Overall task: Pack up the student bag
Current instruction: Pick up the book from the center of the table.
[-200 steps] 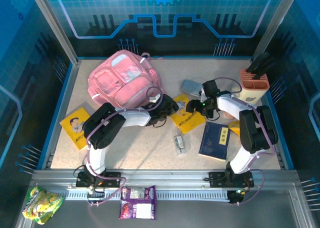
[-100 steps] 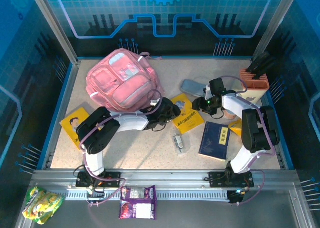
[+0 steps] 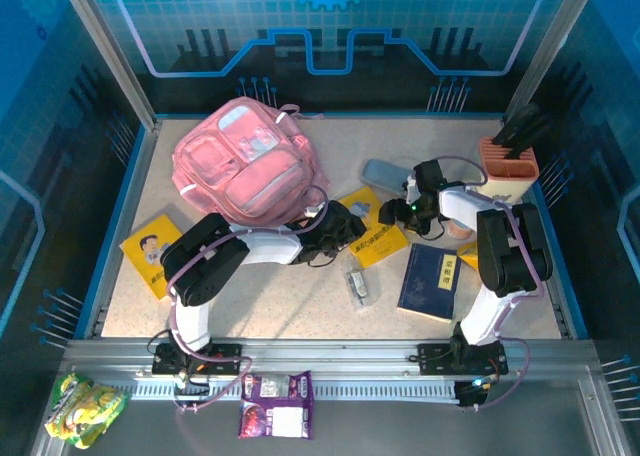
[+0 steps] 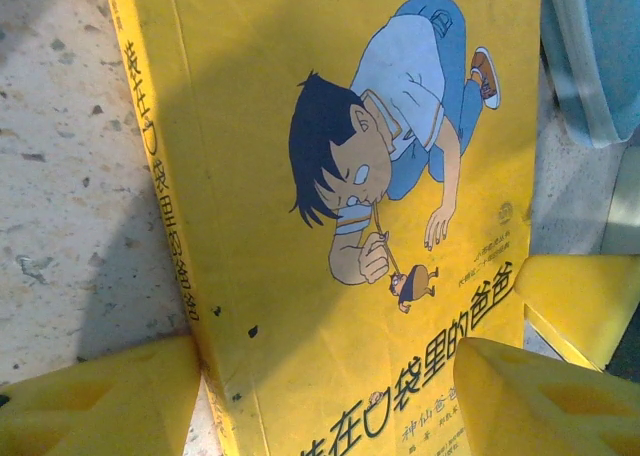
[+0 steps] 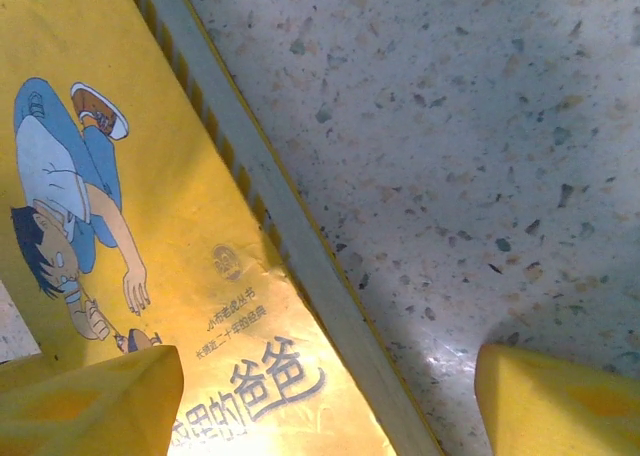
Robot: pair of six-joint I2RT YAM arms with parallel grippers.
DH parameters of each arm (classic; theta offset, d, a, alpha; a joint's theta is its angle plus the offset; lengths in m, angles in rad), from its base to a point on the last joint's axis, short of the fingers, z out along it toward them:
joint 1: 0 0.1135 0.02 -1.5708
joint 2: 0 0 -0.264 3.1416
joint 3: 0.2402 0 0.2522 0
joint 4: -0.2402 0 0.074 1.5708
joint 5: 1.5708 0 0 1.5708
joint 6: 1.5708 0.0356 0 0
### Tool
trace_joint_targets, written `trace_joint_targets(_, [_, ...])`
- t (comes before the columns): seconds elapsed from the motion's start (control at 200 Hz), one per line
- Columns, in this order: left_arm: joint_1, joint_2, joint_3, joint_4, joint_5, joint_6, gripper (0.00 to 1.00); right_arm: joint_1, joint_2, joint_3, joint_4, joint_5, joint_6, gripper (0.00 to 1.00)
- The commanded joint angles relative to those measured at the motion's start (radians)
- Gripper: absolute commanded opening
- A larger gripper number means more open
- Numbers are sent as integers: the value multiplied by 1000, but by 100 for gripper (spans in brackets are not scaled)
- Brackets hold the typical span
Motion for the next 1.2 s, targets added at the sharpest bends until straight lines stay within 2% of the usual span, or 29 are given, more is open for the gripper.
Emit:
trace_joint_targets(0.0, [10,36,18,-7,-2,27,68,31,3,10,-6,-109,-3,78])
trace_joint_targets(0.335, [51,40,18,13,22,57,66,18,-6,62,-61,-187,-32,78])
trace_joint_targets(0.525, [66,36,2,16,22,67,66,9,-20,73,-78,-296,-37,77])
trace_joint_targets(0.815, [92,39,-6,20,32,75,65,-7,-75,79,-135,-384,-55,64])
trace_joint_targets(1.196, [94,37,-15,23,34,87,65,-33,-133,56,-170,-373,-67,46])
